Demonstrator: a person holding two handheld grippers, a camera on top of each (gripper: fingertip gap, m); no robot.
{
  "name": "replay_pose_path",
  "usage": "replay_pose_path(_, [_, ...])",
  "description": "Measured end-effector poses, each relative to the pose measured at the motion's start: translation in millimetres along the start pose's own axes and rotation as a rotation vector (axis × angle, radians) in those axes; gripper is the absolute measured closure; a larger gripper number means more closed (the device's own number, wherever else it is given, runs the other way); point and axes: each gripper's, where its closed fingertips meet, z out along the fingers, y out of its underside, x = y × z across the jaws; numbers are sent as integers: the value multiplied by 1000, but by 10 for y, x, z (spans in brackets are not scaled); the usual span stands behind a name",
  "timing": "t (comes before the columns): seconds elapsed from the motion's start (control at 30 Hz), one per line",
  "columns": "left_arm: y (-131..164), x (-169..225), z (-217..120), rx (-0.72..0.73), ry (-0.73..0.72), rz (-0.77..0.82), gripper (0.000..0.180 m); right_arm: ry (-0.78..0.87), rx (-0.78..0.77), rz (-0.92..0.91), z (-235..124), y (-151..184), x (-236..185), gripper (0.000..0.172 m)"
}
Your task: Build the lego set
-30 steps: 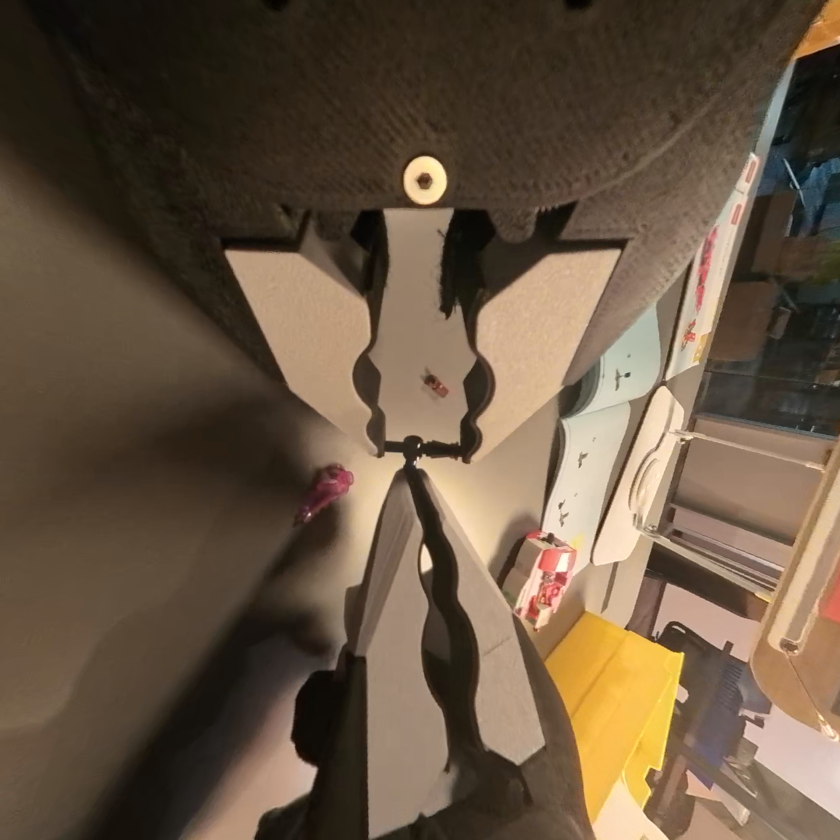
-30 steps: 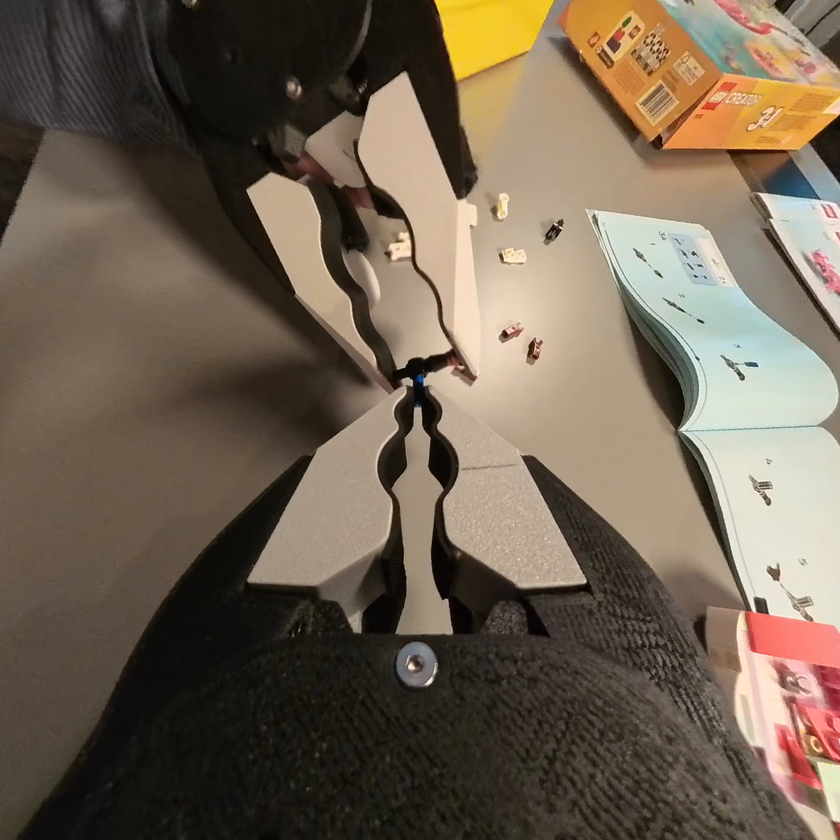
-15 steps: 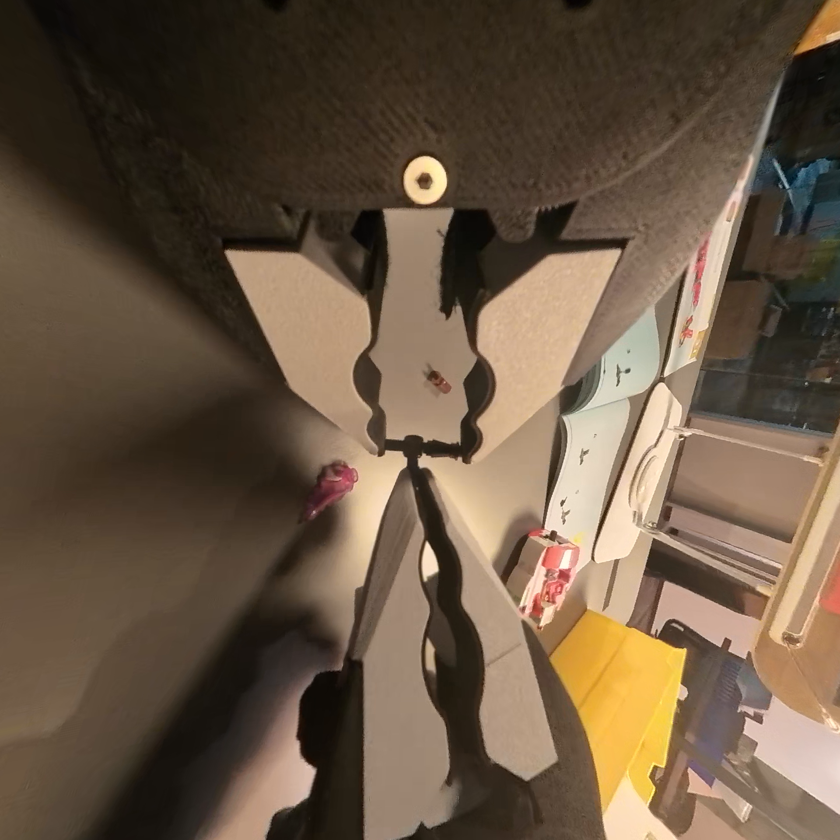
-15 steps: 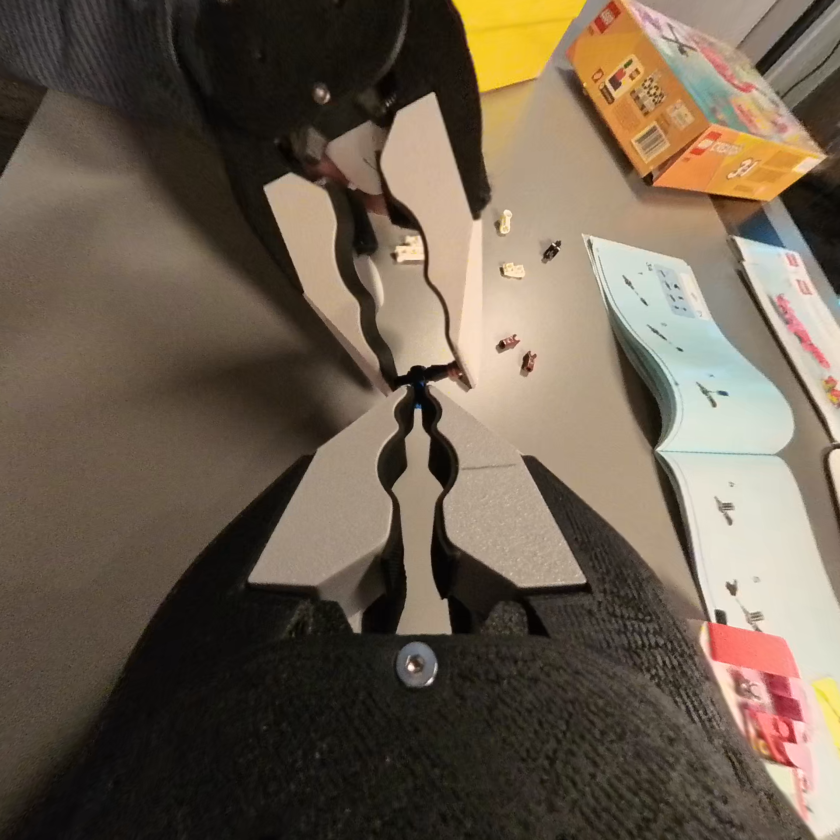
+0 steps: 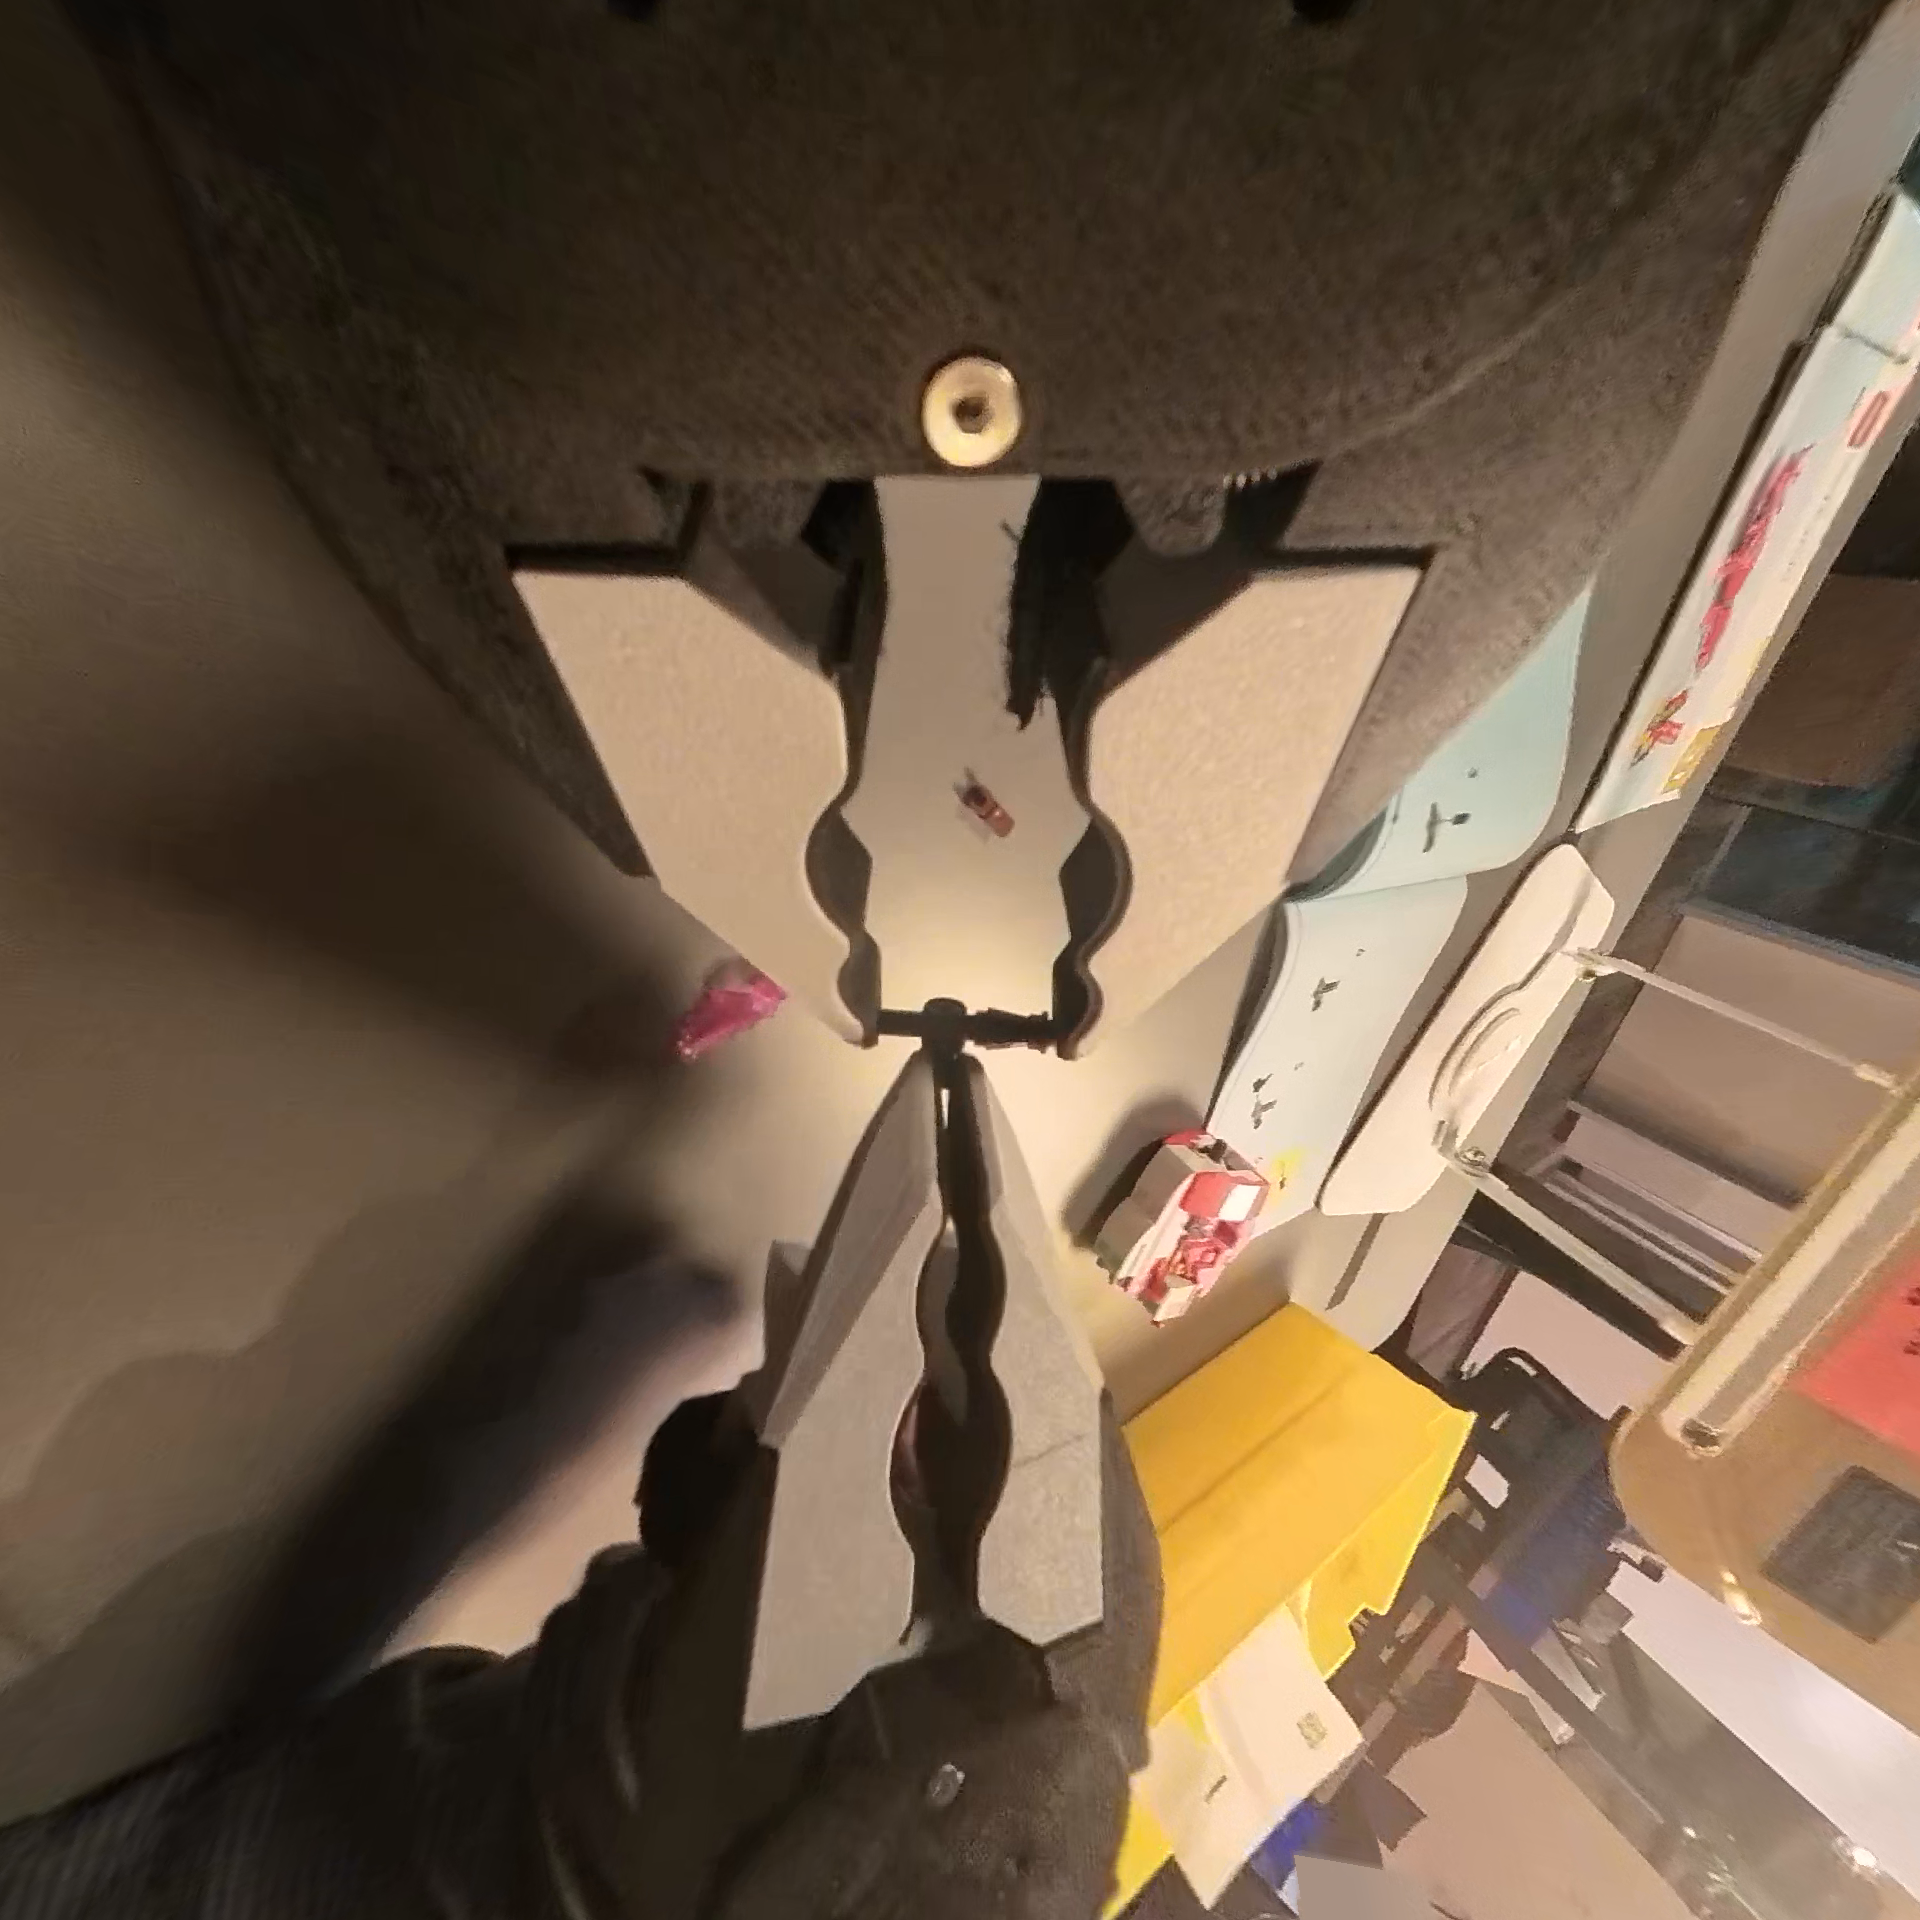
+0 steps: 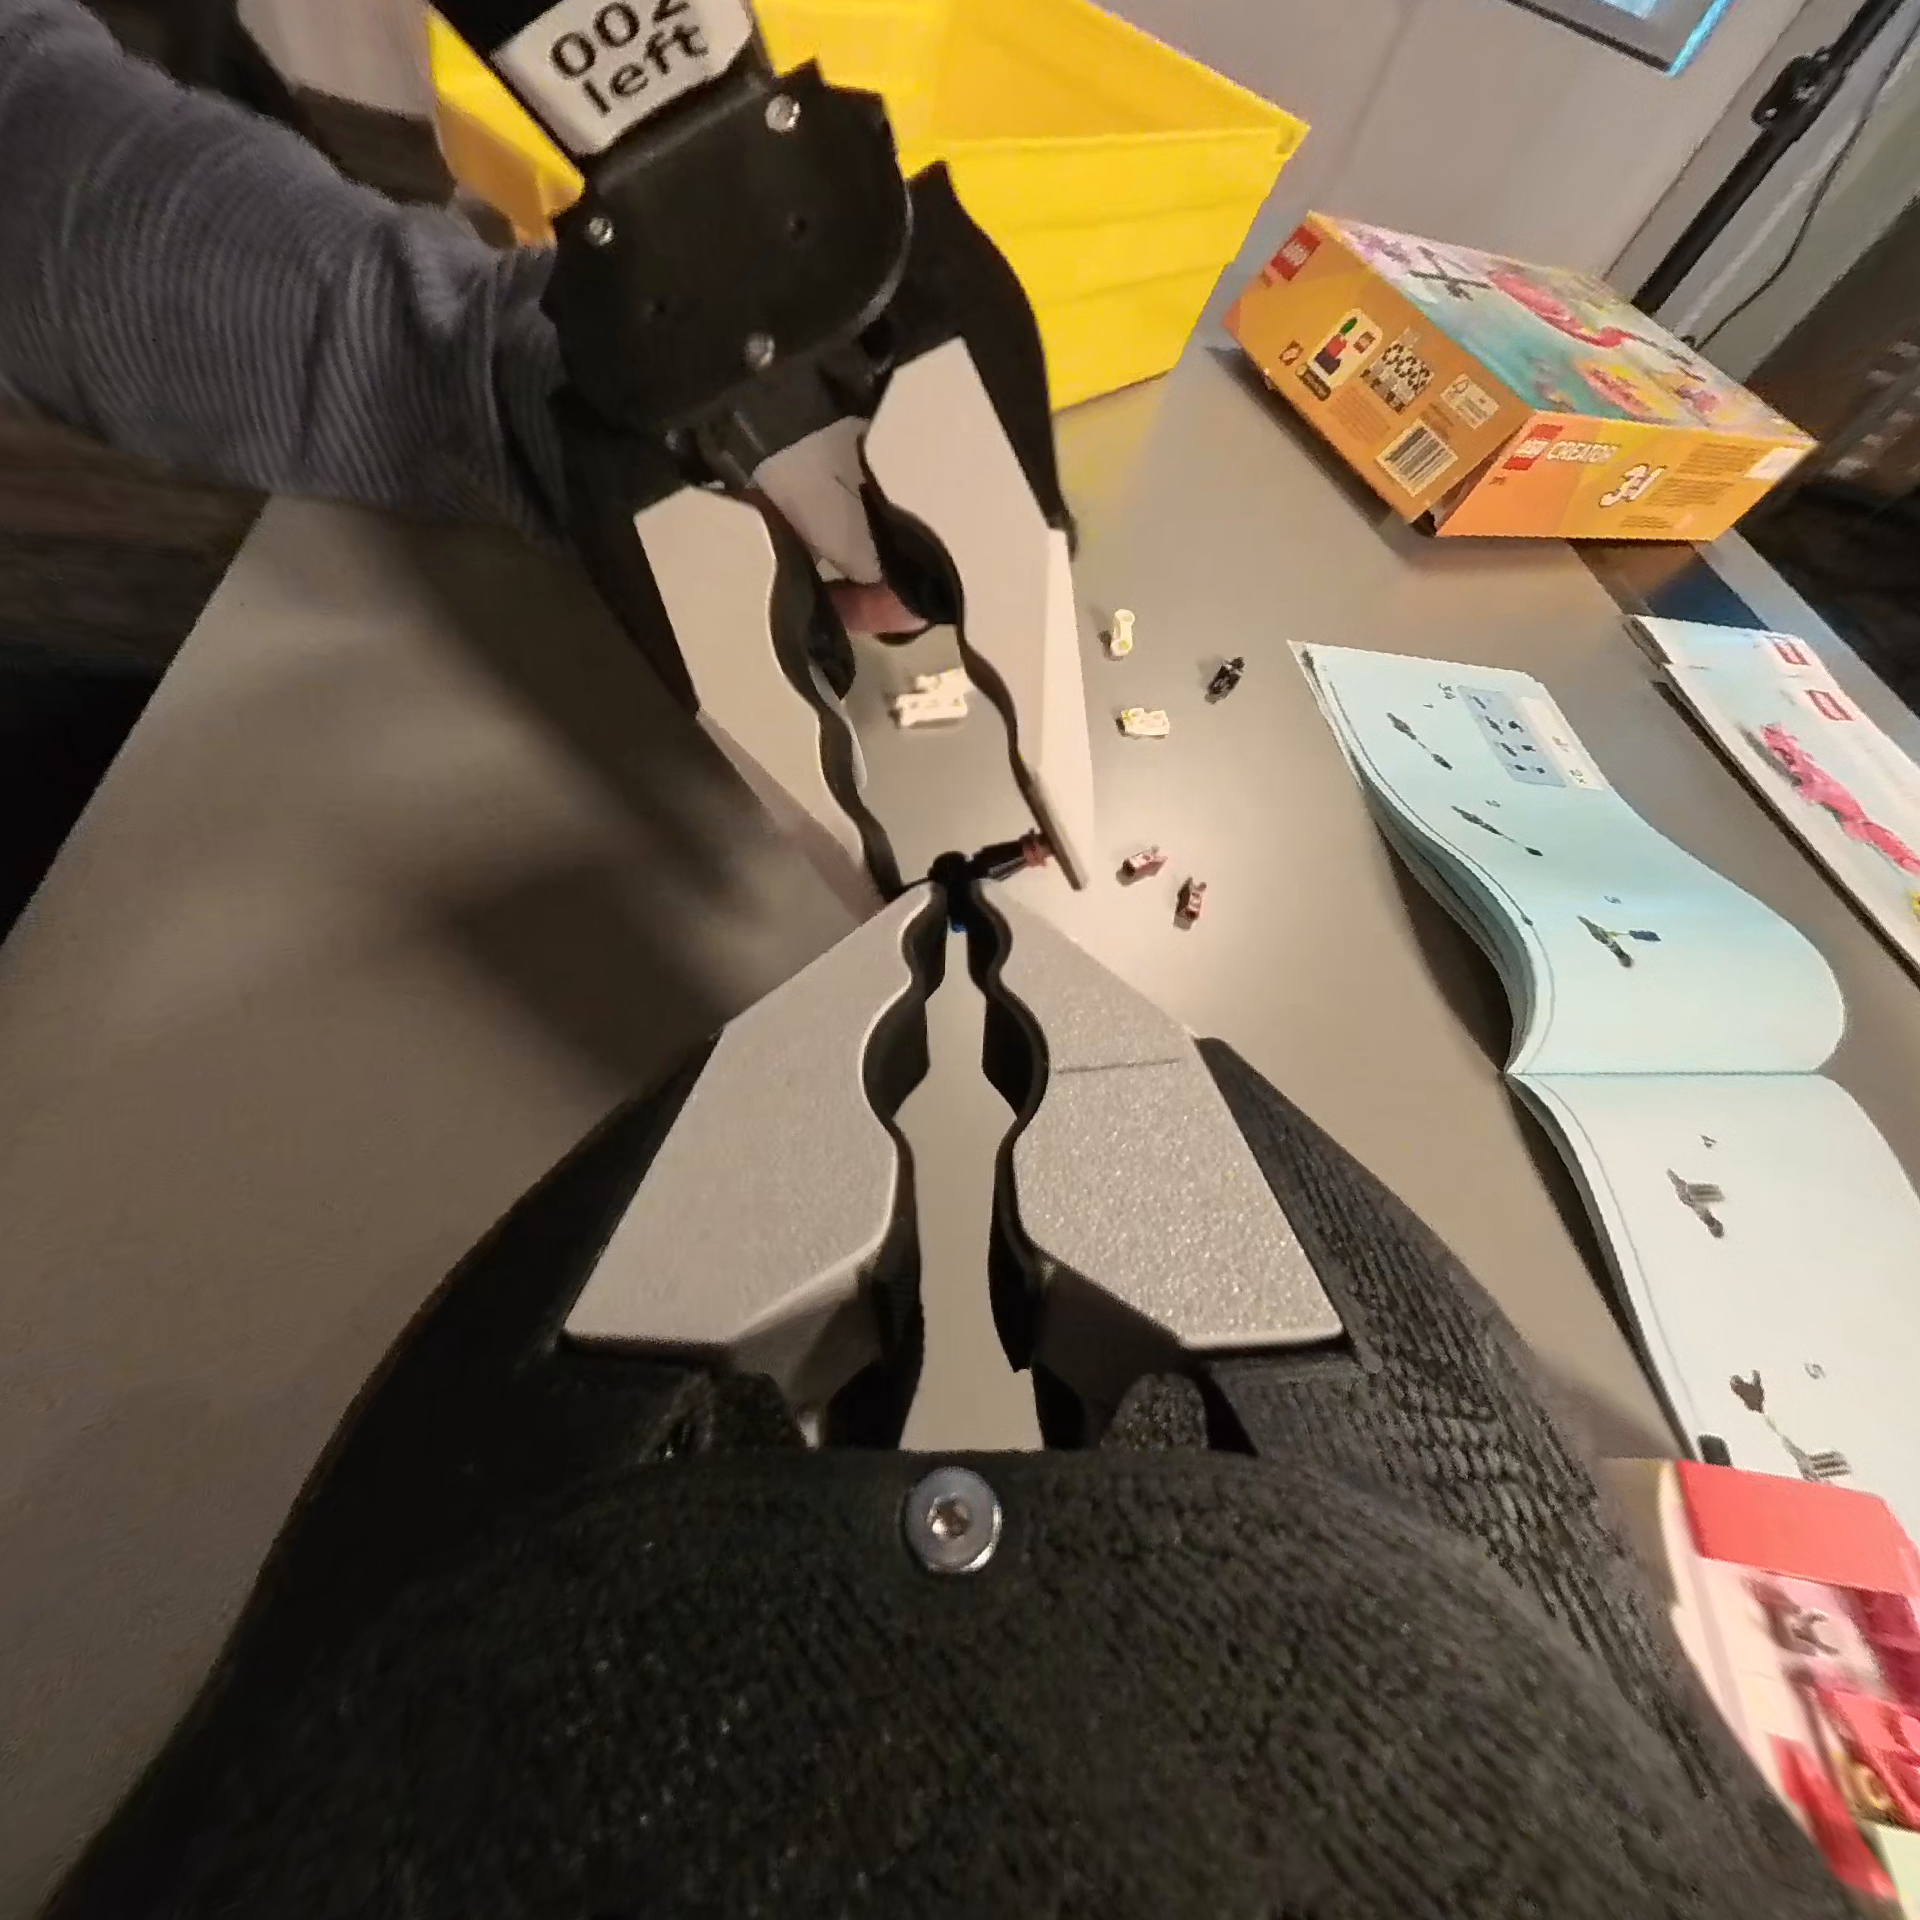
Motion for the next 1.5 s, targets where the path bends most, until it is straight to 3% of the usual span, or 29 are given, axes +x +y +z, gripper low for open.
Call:
replay_pose_path(0.2, [79, -273, -32, -52, -185, 11, 148, 59, 76, 125, -68, -81, 185, 150])
replay_pose_path(0.4, [113, -528, -47, -179, -424, 118, 148, 270, 119, 293, 42, -139, 427, 135])
replay_pose_path(0.63, [52, -512, 6, -239, -489, 257, 148, 428, 81, 261, 94, -124, 466, 150])
replay_pose_path(0.97, [34, -522, -5, -295, -563, 404, 148, 416, 64, 299, 87, -106, 485, 157])
replay_pose_path(1.1, [53, -501, 25, -261, -530, 331, 144, 423, 50, 263, 69, -69, 507, 157])
replay_pose_path(1.23, [113, -541, -29, -245, -514, 236, 123, 496, -72, 90, -62, 125, 680, 157])
replay_pose_path(1.33, [332, -778, -239, -343, -589, 116, 96, 494, -261, -132, -146, 391, 738, 157])
replay_pose_path(1.4, [349, -959, -452, -313, -674, 18, 99, 425, -348, -220, -136, 507, 647, 158])
replay_pose_path(1.5, [216, -1145, -730, -156, -772, -129, 107, 314, -413, -222, -73, 600, 469, 157])
